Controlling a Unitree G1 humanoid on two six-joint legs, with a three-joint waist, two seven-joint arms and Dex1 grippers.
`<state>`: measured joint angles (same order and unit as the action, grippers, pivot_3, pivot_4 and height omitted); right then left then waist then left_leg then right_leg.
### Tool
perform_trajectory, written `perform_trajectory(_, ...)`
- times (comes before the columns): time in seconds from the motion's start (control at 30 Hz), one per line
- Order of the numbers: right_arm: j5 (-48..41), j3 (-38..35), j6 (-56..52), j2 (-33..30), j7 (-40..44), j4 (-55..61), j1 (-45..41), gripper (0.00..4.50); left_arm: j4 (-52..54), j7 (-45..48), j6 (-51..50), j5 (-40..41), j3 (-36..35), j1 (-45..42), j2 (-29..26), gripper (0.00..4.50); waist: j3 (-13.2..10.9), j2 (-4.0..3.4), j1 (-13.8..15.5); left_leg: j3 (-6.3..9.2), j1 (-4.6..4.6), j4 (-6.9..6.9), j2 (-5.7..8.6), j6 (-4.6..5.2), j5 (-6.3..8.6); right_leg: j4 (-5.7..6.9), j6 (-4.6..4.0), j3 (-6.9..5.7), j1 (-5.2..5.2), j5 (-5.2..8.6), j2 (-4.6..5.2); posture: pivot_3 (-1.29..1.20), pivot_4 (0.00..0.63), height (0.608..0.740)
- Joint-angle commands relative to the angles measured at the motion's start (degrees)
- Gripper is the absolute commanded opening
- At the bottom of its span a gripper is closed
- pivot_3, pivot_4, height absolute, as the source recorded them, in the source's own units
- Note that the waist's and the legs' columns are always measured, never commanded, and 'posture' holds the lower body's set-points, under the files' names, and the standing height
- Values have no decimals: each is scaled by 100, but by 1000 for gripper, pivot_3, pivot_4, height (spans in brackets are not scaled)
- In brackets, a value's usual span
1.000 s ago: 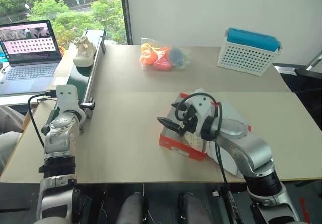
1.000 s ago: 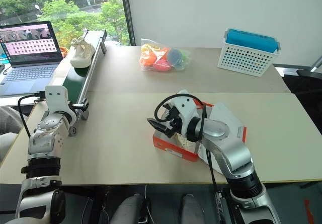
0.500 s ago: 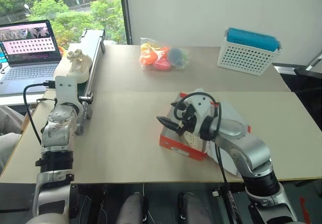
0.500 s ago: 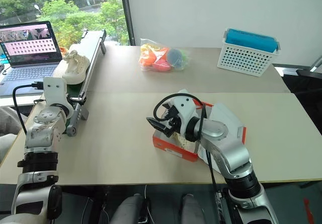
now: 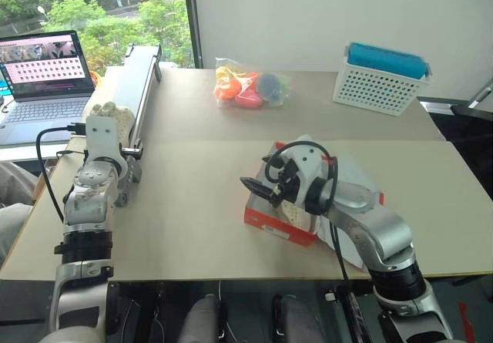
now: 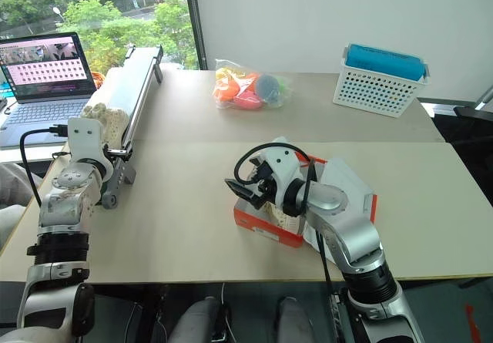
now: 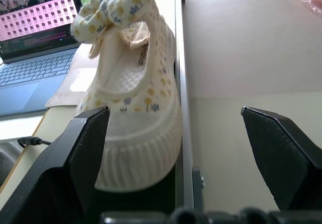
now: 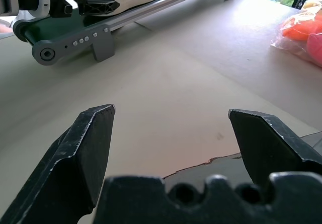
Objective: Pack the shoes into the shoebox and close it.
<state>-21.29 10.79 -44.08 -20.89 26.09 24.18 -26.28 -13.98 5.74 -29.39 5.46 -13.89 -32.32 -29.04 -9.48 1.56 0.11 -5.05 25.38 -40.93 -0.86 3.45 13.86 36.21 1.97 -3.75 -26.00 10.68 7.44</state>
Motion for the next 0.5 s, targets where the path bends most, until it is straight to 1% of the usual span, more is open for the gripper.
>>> perform_trajectory(0.03,11,-128,4,44,-55,109,-21,4294,168,39,-458,204,-148,-149,66,4500,0,0,-1,0,0,0,0,0,0,0,0,0,0,0,0,0,150,699)
perform_trajectory(0.13,7,-143,-2,42,-82,110,-25,4294,245,48,-730,380,-245,-166,176,4500,0,0,6,1,-1,-1,0,0,0,2,0,0,1,0,0,0,150,699)
perform_trajectory(0.2,13,-167,-8,41,-107,94,-40,4500,294,82,-791,429,-251,-197,215,3950,0,0,6,1,-1,-2,0,0,0,2,0,0,2,0,0,0,150,699)
perform_trajectory(0.23,14,-186,-10,42,-123,81,-51,4500,318,105,-798,446,-238,-215,223,3771,0,0,9,1,-1,-1,0,0,0,2,0,0,2,0,0,0,150,699)
perform_trajectory(0.3,12,-210,-11,41,-147,64,-61,4500,353,112,-825,455,-221,-235,228,2918,0,0,34,2,-1,-1,1,-1,-1,3,0,0,2,0,0,0,150,699)
perform_trajectory(0.33,15,-213,-8,36,-152,52,-65,4500,342,102,-855,455,-226,-256,231,2667,0,0,48,2,-2,-2,1,-2,-1,3,0,0,3,0,0,0,150,699)
perform_trajectory(0.37,17,-214,-6,31,-156,42,-67,4500,324,83,-889,461,-244,-281,238,2265,1,0,57,3,-2,-2,2,-2,-2,3,0,0,4,0,0,0,150,699)
perform_trajectory(0.4,23,-213,0,25,-158,33,-74,4500,302,73,-917,471,-264,-307,243,1986,1,0,64,3,-3,-4,2,-2,-2,3,0,-1,6,0,0,0,150,699)
perform_trajectory(0.43,22,-217,3,24,-159,24,-81,4500,285,70,-931,471,-275,-325,245,1551,1,0,67,4,-3,-5,2,-1,-1,3,0,-1,8,0,0,0,150,699)
perform_trajectory(0.47,22,-222,8,26,-162,13,-89,4500,275,70,-938,469,-283,-337,246,1360,1,1,67,4,-3,-6,2,-1,-1,2,0,-1,9,0,0,0,150,699)
perform_trajectory(0.5,24,-229,15,30,-168,0,-99,4500,269,64,-949,469,-294,-348,252,936,1,1,66,5,-3,-6,2,-1,-1,2,0,-2,10,0,0,0,150,699)
